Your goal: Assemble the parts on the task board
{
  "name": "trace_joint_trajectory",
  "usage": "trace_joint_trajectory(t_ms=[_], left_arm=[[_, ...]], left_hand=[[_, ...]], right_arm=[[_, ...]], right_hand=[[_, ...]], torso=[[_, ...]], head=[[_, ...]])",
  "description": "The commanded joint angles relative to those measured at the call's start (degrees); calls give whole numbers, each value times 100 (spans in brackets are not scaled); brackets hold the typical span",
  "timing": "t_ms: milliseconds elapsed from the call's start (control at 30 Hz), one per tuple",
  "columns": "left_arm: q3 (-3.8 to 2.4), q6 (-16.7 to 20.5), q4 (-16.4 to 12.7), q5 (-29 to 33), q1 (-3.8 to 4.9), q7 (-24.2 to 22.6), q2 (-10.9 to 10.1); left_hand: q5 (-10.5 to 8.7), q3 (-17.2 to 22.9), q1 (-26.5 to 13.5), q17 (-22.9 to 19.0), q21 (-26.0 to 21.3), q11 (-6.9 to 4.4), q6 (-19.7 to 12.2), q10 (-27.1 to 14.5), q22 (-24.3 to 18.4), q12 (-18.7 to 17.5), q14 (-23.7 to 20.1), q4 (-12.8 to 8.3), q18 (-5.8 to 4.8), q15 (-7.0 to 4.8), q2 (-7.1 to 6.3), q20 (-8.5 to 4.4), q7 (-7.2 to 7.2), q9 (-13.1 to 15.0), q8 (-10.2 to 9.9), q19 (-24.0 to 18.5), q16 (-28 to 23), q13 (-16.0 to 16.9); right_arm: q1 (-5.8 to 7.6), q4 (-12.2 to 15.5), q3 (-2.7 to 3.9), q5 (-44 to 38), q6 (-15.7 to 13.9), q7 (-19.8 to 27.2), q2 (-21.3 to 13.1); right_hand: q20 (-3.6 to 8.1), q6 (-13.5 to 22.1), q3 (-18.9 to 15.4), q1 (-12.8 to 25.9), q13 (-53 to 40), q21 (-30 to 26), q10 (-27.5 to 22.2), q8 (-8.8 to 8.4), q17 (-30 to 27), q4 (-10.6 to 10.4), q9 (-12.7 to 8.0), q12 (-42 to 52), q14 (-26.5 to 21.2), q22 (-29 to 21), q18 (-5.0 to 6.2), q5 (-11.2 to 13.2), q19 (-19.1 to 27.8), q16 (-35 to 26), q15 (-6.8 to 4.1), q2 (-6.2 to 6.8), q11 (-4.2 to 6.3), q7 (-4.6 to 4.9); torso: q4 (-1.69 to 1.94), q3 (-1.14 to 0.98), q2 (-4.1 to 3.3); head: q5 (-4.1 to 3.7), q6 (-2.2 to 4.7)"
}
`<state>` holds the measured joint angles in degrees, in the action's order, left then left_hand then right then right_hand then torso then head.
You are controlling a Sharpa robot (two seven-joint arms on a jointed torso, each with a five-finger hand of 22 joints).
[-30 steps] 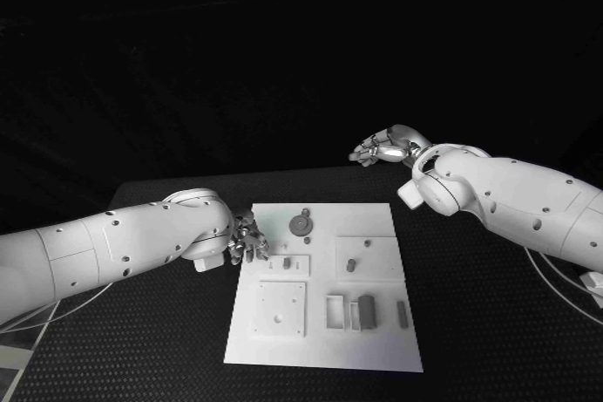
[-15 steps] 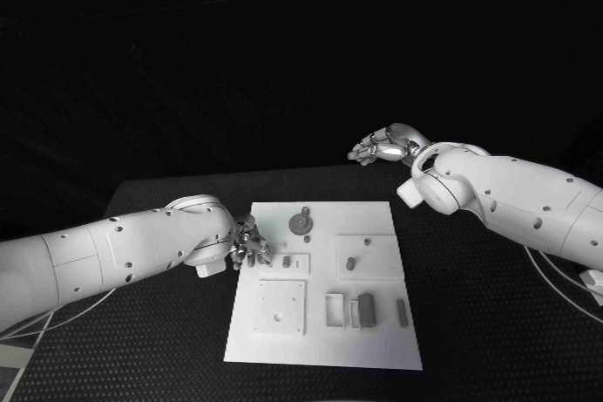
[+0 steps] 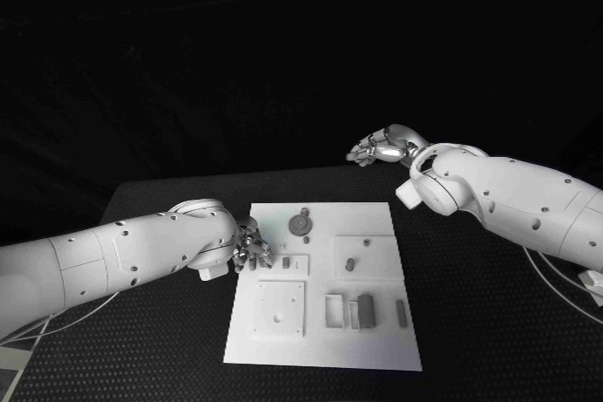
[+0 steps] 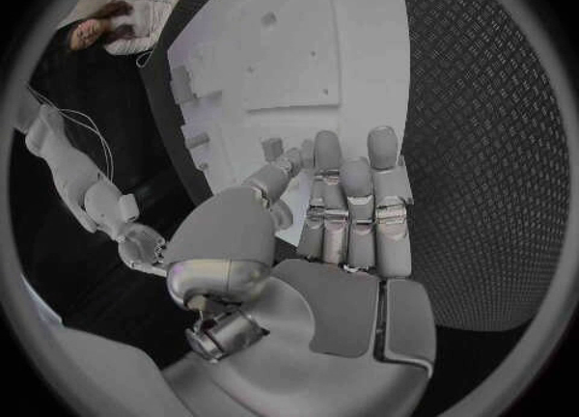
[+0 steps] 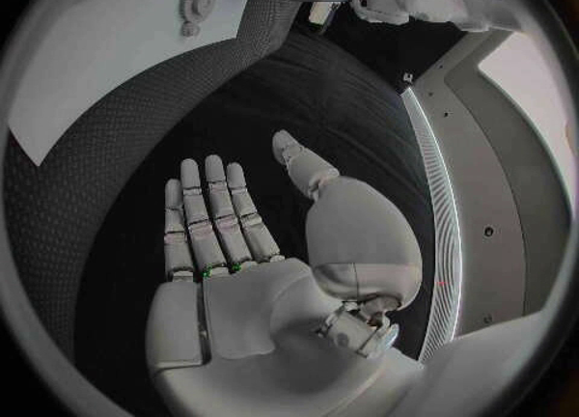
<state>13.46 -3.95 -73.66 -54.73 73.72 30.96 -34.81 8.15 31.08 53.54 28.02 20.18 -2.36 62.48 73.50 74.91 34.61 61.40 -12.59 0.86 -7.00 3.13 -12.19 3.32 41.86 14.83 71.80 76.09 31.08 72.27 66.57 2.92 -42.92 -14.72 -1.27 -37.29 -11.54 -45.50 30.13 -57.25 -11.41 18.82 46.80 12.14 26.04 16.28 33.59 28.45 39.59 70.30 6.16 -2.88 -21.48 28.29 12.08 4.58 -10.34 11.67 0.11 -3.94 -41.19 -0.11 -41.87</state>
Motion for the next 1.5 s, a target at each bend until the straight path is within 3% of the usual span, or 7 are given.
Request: trace_joint_trajectory(t_ms=[33,167,367,1500], left_arm=[[-1,0,14,-74,-22,-26,28],[-3,68,35,-112,-30,-47,39],[-4,90,53,-112,-30,-40,39],[-2,-35,78,-160,-68,1,133]], left_hand=[[30,52,6,8,35,-12,48,32,129,30,81,-24,-25,-117,48,-118,3,188,503,105,15,10],[30,54,5,9,35,-13,47,32,129,32,81,-26,-26,-118,49,-119,2,188,506,104,16,11],[30,56,5,10,36,-14,48,33,128,35,82,-30,-26,-120,50,-121,1,188,510,103,19,13],[14,65,-13,10,43,-14,30,23,126,40,77,-38,-34,-124,57,-126,3,184,522,96,23,17]], right_arm=[[1,9,2,-26,49,36,4],[1,6,2,-26,49,37,7],[0,14,2,-28,49,36,7],[0,49,0,-30,67,32,-3]], right_hand=[[-2,50,-1,-3,8,29,-11,29,-5,-21,-8,34,-31,6,-80,15,48,-24,-4,-41,-16,26],[-3,52,0,-2,11,28,-12,30,-7,-20,-9,35,-32,8,-79,15,48,-24,-4,-40,-17,26],[-3,52,0,-1,14,28,-12,30,-8,-20,-10,36,-33,10,-78,15,49,-24,-3,-40,-17,26],[-5,54,4,4,27,24,-13,33,-15,-20,-12,43,-38,17,-77,15,51,-23,-2,-41,-17,26]], torso=[[-2,-1,-3],[-2,6,-3],[-2,-3,-4],[-1,-8,4]], head=[[-4,5],[-9,5],[-10,-2],[-7,-28]])
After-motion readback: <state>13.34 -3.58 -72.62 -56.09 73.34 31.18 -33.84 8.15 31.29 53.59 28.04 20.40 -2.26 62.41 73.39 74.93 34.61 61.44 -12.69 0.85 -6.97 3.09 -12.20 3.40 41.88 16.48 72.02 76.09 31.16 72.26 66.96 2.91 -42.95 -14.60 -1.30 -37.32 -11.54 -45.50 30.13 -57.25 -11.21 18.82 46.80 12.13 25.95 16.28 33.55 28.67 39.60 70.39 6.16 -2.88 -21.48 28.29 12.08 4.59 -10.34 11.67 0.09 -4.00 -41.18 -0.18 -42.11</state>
